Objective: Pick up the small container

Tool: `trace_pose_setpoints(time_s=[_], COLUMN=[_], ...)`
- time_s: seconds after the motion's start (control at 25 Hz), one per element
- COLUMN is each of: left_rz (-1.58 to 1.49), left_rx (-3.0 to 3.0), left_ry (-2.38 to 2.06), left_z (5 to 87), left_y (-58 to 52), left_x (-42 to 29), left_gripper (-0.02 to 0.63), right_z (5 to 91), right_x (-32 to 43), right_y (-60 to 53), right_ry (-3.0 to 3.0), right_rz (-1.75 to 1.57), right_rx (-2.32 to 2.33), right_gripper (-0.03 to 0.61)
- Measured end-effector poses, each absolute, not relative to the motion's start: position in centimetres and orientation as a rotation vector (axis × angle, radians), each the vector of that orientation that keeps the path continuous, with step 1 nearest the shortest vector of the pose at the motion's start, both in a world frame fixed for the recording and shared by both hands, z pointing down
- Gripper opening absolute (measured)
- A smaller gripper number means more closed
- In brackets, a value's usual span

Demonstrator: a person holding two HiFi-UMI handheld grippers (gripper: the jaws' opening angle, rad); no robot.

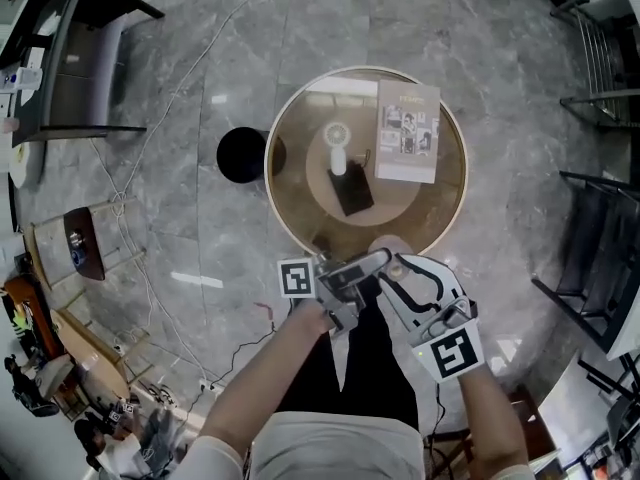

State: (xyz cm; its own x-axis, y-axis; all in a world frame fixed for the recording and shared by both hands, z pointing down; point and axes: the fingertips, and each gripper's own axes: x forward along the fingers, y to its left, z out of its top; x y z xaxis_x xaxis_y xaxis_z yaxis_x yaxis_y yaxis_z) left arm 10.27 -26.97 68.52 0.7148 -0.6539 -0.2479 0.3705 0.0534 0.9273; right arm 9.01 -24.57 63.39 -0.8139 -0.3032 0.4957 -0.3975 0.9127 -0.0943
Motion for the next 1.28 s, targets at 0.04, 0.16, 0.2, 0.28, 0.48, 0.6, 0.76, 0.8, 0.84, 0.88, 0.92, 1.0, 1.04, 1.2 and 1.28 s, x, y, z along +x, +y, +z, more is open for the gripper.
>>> trace_pose_setpoints(time_s=[0.04, 0.16, 0.2, 0.28, 0.48, 0.6, 0.76, 0.8, 0.84, 0.88, 0.92, 1.0, 1.04, 1.2, 1.28], left_rz=[-0.8, -0.825, -0.83, -0.834, -0.835, -0.84, -0.844, -0.846, -0.848, -0.849, -0.849, -0.849, -0.851, -0.872, -0.887], left_rx=[1.297, 1.295, 1.296, 1.296, 1.309, 1.295, 1.297, 1.299, 1.301, 1.304, 1.308, 1.319, 1.323, 1.327, 1.328], left_ry=[-0.269, -0.266, -0.265, -0.266, -0.265, -0.268, -0.275, -0.276, -0.277, -0.28, -0.282, -0.286, -0.288, -0.3, -0.303], left_z=[67.4, 64.4, 63.6, 61.8, 57.2, 54.0, 50.2, 49.3, 48.4, 47.6, 46.8, 45.3, 44.6, 41.8, 40.4], left_y=[-26.9, -26.9, -26.9, -26.6, -26.7, -25.7, -25.5, -25.6, -25.7, -25.7, -25.7, -25.7, -25.6, -25.4, -25.1], left_x=[10.4, 10.7, 10.8, 11.1, 11.7, 12.0, 12.0, 11.9, 11.9, 11.9, 11.8, 11.6, 11.5, 11.1, 10.9], left_gripper=[0.316, 0.314, 0.314, 0.314, 0.314, 0.314, 0.316, 0.316, 0.316, 0.316, 0.316, 0.316, 0.316, 0.316, 0.316], right_z=[62.2, 59.3, 58.4, 56.6, 52.0, 48.9, 44.9, 44.0, 43.1, 42.3, 41.5, 39.9, 39.3, 36.4, 34.9], right_x=[9.1, 9.4, 9.4, 9.7, 10.4, 10.7, 10.6, 10.6, 10.6, 10.6, 10.5, 10.3, 10.2, 9.9, 9.7], right_y=[-24.5, -24.5, -24.5, -24.3, -24.3, -23.4, -23.2, -23.4, -23.5, -23.5, -23.5, -23.4, -23.3, -23.0, -22.7], right_ry=[-2.597, -2.614, -2.619, -2.629, -2.649, -2.655, -2.69, -2.698, -2.702, -2.706, -2.708, -2.711, -2.712, -2.733, -2.746], right_rz=[0.26, 0.239, 0.235, 0.238, 0.209, 0.219, 0.207, 0.199, 0.193, 0.191, 0.191, 0.192, 0.188, 0.17, 0.147], right_rx=[0.498, 0.478, 0.475, 0.469, 0.476, 0.485, 0.506, 0.508, 0.507, 0.507, 0.505, 0.5, 0.494, 0.466, 0.447], right_gripper=[0.15, 0.15, 0.15, 0.15, 0.15, 0.15, 0.15, 0.15, 0.15, 0.15, 0.15, 0.15, 0.15, 0.15, 0.15])
